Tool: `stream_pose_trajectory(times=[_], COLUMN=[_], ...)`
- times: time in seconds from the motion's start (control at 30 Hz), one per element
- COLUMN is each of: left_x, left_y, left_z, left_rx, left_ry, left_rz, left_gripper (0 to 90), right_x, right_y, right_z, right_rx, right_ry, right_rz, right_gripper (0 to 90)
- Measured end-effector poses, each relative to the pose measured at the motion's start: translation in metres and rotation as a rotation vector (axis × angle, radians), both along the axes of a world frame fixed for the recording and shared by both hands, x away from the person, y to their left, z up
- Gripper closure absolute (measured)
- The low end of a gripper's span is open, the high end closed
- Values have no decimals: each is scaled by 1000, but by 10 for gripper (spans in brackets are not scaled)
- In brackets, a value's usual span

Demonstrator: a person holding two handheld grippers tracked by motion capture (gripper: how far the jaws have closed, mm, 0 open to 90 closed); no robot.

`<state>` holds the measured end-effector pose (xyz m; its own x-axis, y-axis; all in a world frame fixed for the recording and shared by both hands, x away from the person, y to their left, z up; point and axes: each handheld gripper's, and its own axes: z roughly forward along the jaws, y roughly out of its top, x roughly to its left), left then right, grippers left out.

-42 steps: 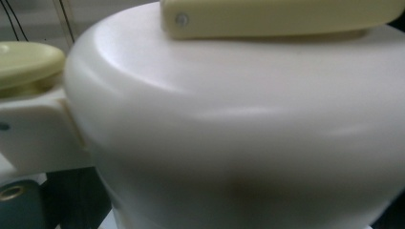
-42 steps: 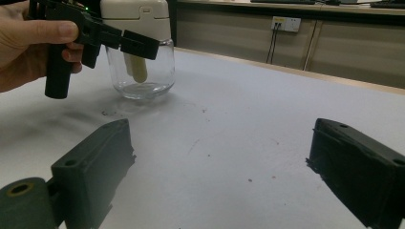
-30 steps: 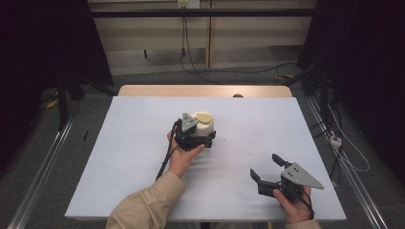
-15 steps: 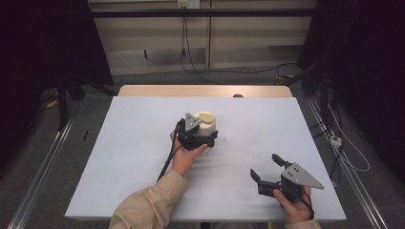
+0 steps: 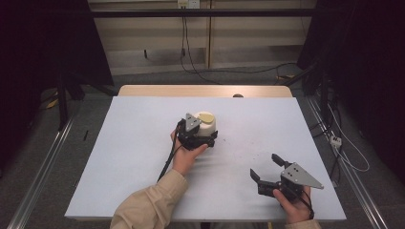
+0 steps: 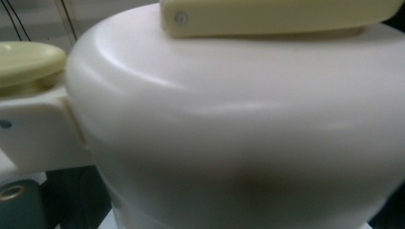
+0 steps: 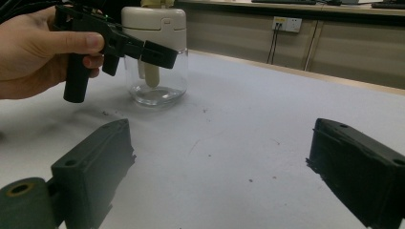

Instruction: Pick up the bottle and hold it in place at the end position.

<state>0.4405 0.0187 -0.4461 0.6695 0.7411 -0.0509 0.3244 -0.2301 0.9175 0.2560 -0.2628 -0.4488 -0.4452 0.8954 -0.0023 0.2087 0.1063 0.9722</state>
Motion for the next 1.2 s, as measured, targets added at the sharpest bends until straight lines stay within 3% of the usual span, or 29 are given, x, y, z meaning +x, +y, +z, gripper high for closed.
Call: stream_pose_trajectory(times=[0.37,0.77,1.2], left_x=[-1,-3,-5], left_y=[-4,-5,-1], left_z=[-3,-5,-11], left_rx=[2,44,15], left_ry=[5,-35,-54], left_rz=[-5,-34,-37], left_gripper=[51,49,49], right_x=[0,0,9], right_y=[0,-1,2], right_z=[0,0,-1], right_rx=[-1,-1,9], right_ry=[1,2,21], right_rz=[2,1,5], right_gripper=[67,67,59])
